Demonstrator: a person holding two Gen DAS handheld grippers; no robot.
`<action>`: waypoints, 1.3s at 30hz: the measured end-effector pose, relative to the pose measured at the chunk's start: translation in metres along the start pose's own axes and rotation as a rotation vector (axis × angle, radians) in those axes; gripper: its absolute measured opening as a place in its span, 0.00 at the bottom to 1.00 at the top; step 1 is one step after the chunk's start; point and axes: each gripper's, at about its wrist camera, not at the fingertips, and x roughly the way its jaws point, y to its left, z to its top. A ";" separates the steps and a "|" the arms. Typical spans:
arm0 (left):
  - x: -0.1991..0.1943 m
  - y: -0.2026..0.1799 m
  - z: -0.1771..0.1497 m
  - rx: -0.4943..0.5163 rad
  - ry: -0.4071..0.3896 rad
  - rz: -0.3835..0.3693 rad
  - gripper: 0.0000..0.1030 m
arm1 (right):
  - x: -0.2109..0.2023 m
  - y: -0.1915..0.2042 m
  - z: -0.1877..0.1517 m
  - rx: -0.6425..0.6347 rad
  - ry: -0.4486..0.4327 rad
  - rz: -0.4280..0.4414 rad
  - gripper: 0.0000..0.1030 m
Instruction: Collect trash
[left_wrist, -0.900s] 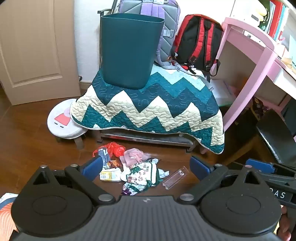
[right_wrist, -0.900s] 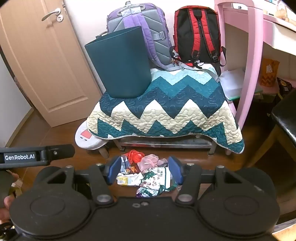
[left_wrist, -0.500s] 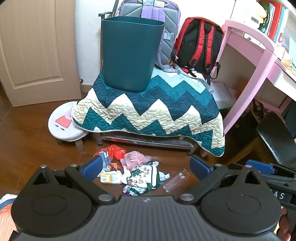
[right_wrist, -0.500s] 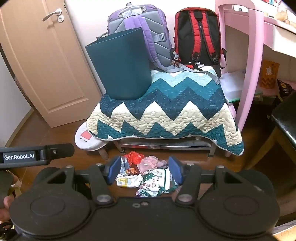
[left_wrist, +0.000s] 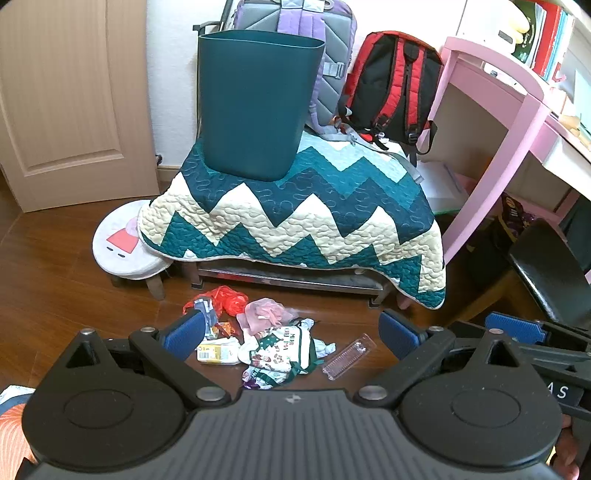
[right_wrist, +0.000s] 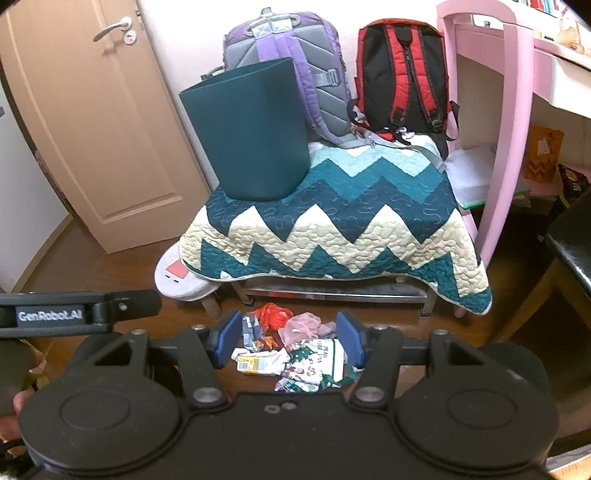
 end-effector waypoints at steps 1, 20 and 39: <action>0.000 0.000 0.000 0.001 -0.001 -0.001 0.98 | -0.001 0.002 0.000 -0.005 -0.005 0.004 0.55; 0.001 -0.009 -0.008 0.021 0.011 -0.025 0.98 | -0.008 -0.004 -0.001 0.004 -0.047 0.090 0.55; 0.000 -0.013 -0.009 0.015 0.013 -0.030 0.98 | -0.007 0.000 0.001 -0.006 -0.043 0.090 0.55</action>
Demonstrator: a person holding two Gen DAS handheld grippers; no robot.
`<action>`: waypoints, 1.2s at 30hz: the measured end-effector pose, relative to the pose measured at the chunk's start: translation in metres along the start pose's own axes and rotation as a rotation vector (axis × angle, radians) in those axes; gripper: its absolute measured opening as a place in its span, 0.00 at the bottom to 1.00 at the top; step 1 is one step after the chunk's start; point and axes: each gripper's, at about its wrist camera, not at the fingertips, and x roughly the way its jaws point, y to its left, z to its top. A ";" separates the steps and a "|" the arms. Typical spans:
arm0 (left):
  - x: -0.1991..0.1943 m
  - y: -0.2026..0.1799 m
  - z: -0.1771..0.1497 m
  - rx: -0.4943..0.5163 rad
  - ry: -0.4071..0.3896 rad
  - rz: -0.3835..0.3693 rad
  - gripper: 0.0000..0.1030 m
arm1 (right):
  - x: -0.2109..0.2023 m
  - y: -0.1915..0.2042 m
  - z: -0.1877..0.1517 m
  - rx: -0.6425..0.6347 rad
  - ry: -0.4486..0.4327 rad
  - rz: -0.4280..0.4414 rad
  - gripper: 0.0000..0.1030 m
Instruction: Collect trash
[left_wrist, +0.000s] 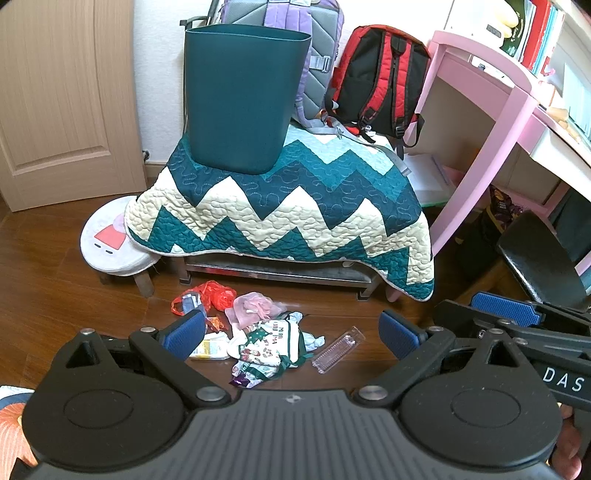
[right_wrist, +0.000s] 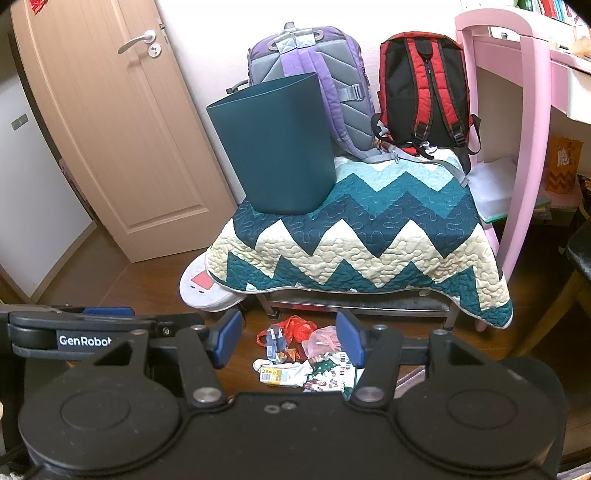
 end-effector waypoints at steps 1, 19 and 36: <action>0.000 0.000 0.000 0.001 0.000 0.000 0.98 | 0.000 0.000 0.000 0.000 0.000 0.000 0.55; 0.007 0.005 0.004 -0.019 0.008 0.003 0.98 | 0.005 -0.006 0.003 -0.007 0.015 -0.005 0.55; 0.116 0.048 0.045 -0.086 0.090 0.095 0.98 | 0.125 -0.087 0.030 0.118 0.111 -0.096 0.55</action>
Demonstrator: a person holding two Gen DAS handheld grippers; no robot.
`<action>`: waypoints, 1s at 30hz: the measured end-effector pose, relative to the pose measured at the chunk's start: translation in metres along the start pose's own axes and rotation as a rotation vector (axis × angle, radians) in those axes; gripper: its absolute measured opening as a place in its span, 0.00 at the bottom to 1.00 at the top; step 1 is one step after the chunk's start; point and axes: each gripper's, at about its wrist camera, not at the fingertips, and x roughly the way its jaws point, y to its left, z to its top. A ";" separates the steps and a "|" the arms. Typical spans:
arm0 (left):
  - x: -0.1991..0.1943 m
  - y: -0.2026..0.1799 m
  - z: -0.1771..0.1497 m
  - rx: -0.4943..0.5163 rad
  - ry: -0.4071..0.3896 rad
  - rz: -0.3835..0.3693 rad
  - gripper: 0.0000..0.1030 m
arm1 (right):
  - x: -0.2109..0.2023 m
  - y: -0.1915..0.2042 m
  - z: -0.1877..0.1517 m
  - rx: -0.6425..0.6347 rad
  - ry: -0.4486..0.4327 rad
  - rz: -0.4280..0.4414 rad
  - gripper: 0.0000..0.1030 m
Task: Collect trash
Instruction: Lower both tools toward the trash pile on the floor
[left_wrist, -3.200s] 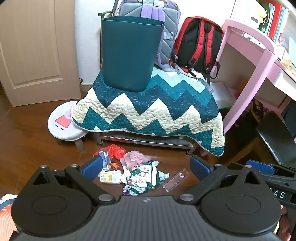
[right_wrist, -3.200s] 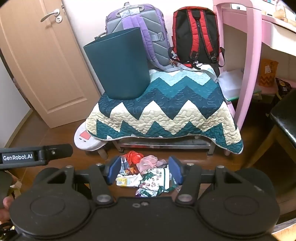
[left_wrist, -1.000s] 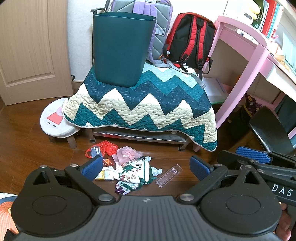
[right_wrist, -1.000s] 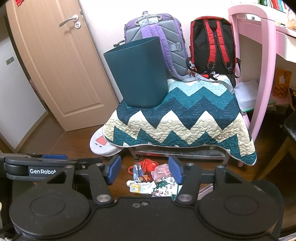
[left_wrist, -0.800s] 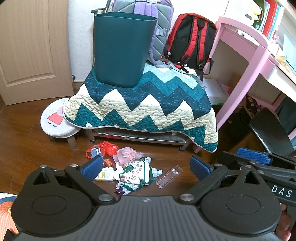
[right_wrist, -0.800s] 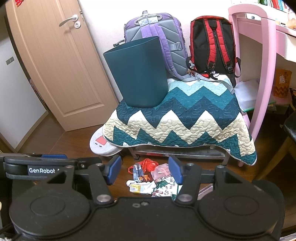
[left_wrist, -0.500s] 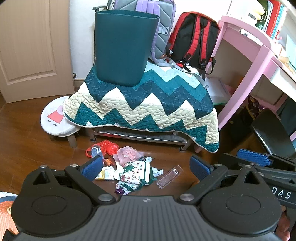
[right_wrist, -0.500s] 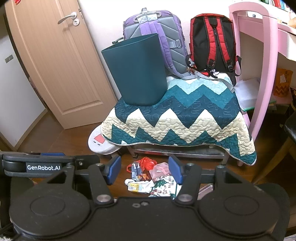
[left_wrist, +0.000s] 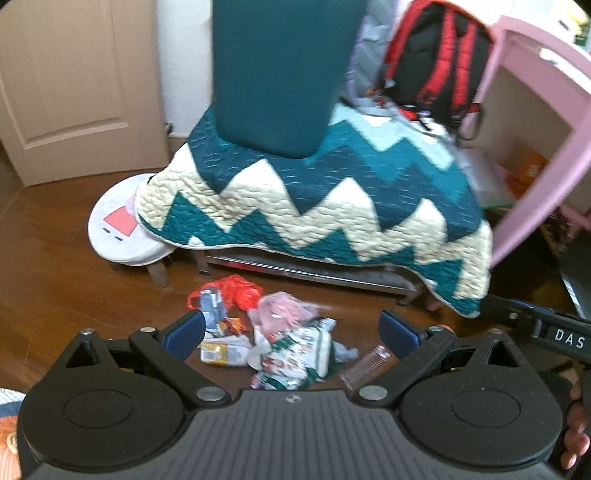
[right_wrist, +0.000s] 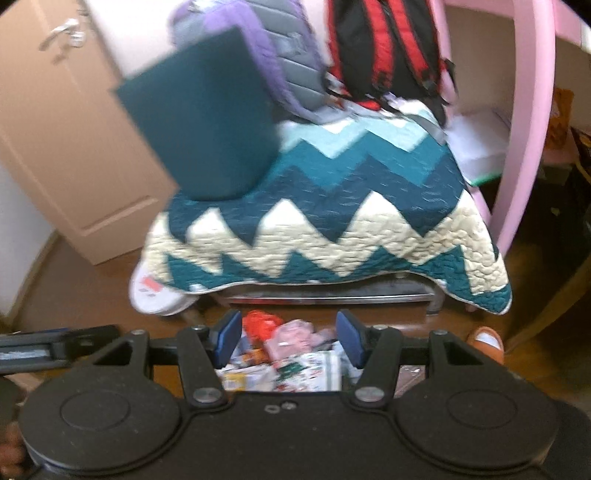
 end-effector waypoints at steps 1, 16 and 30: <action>0.013 0.007 0.005 -0.012 0.009 0.012 0.98 | 0.015 -0.007 0.002 0.013 0.013 -0.014 0.55; 0.222 0.025 0.001 0.072 0.309 0.040 0.98 | 0.223 -0.092 -0.030 0.248 0.337 -0.153 0.55; 0.381 0.017 -0.046 0.261 0.560 0.038 0.98 | 0.358 -0.178 -0.089 0.506 0.527 -0.354 0.52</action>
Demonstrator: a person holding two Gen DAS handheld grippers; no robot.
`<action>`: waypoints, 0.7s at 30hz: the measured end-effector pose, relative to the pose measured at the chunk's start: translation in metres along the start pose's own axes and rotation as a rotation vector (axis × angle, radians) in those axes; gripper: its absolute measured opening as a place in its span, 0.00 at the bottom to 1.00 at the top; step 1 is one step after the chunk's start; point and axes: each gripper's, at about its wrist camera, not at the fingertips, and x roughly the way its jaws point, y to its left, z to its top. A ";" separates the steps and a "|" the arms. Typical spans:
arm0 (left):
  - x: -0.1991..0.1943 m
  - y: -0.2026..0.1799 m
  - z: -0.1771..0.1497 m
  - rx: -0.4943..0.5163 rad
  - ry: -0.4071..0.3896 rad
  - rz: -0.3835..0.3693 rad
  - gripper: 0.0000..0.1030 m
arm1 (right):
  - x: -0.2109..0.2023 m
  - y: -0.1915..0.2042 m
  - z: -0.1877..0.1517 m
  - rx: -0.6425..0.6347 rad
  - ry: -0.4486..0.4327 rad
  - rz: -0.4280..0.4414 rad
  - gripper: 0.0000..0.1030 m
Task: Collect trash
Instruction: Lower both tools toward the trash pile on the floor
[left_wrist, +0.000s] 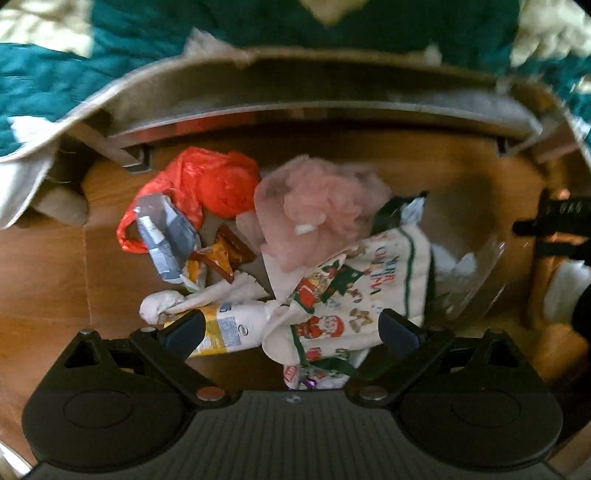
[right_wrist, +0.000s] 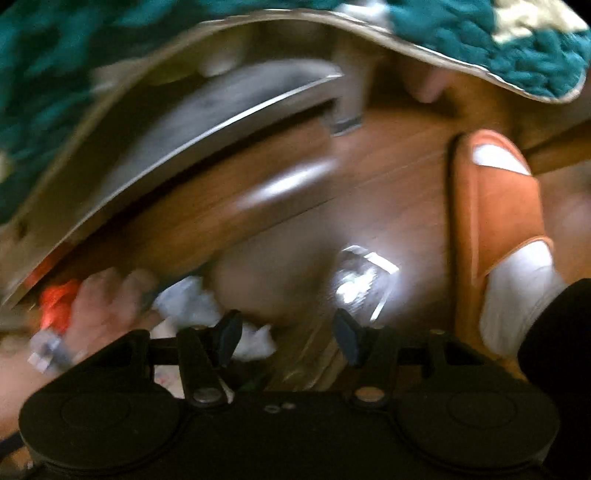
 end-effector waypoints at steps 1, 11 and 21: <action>0.007 -0.001 0.001 0.014 0.009 0.006 0.98 | 0.006 -0.006 0.002 0.021 0.006 -0.010 0.52; 0.072 -0.003 0.010 0.067 0.080 -0.022 0.97 | 0.054 -0.040 0.010 0.173 0.046 -0.057 0.54; 0.094 -0.001 0.012 0.064 0.097 -0.046 0.97 | 0.086 -0.020 0.012 0.133 0.063 -0.056 0.55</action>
